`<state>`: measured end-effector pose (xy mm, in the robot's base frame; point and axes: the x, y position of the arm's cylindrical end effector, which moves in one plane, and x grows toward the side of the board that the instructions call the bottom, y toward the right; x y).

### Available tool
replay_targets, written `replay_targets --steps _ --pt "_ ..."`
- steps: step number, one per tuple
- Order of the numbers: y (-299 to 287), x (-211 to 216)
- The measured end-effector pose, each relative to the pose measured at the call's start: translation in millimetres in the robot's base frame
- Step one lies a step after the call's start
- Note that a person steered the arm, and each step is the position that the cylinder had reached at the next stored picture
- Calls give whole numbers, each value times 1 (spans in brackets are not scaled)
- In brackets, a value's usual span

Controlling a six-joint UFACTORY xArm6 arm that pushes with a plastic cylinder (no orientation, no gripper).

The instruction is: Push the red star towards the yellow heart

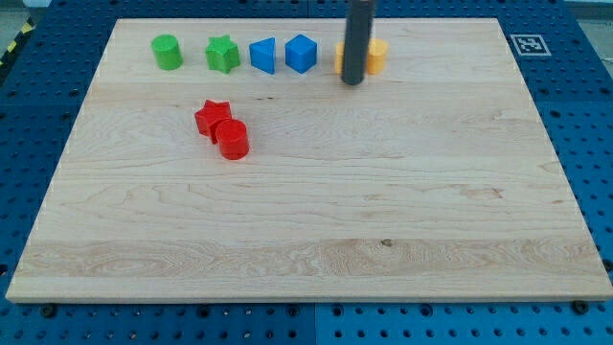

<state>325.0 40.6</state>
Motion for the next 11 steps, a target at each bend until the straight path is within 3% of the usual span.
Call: replay_targets --steps 2,5,8,11 --pt "-97 6" --pt "-224 57" --pt "-174 90" --pt "-66 110"
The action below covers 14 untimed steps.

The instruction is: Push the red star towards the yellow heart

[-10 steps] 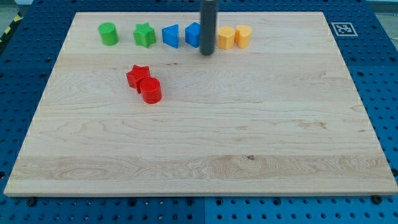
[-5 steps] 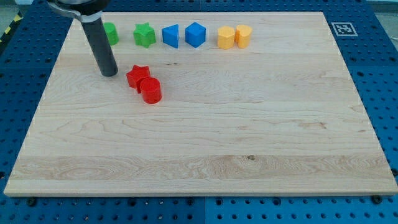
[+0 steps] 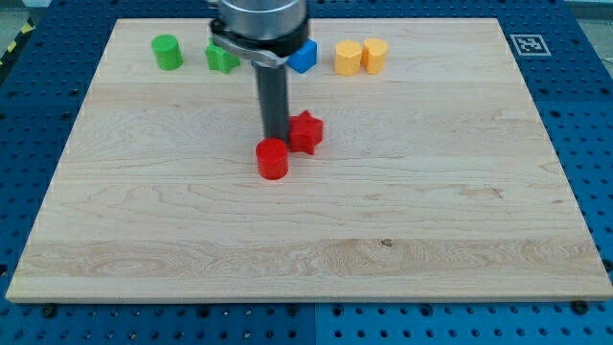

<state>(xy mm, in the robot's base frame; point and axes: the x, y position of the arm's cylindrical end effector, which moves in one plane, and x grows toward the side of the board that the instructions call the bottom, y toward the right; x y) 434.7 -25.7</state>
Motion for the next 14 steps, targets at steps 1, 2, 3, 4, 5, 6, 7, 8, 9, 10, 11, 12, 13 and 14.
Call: replay_targets --steps 1,2,3,4,5,6,7,8,9,10,11,12,13,14 --pt "39 0" --pt "83 0" --pt "131 -2" --pt "176 -4" --pt "211 -4" --pt "212 -4" --pt "212 -9" --pt "212 -19" --pt "204 -21" --pt "190 -21" --pt "187 -26" --pt "188 -38" --pt "193 -48" --pt "210 -48"
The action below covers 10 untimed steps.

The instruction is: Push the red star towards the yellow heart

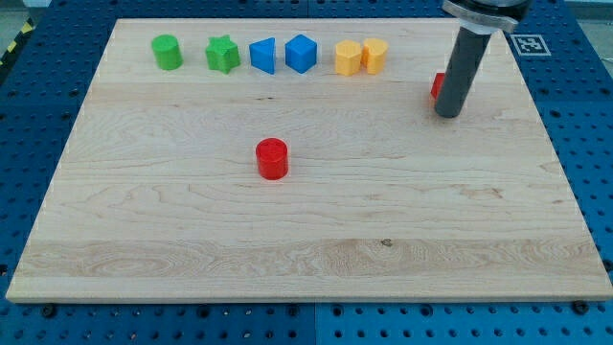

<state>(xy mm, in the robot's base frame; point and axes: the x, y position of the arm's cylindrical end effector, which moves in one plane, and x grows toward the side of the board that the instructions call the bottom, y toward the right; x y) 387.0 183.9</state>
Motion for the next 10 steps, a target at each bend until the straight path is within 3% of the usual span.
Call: replay_targets --steps 3,8,10 --pt "14 -11" --pt "14 -95" --pt "71 -96"
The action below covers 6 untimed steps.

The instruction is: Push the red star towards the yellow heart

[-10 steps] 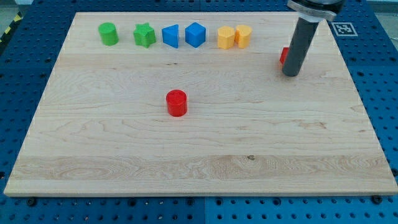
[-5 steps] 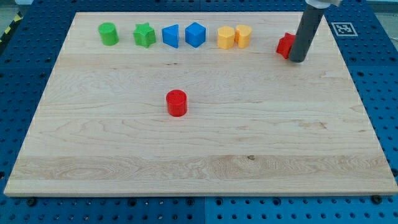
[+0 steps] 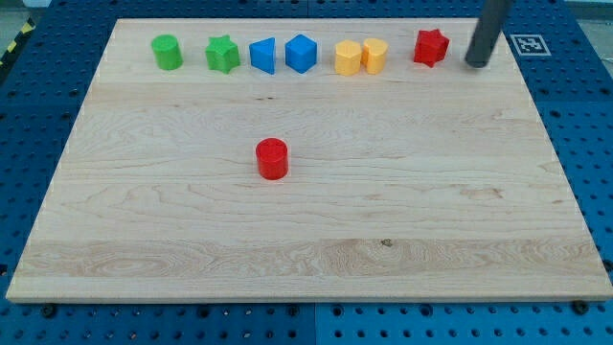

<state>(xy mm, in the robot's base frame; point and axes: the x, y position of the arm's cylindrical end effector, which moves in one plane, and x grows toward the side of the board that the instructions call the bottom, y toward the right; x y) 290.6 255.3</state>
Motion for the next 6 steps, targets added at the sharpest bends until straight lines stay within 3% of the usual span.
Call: replay_targets --steps 2,4,6 --pt "1 -49" --pt "-67 -52" --pt "-82 -51"
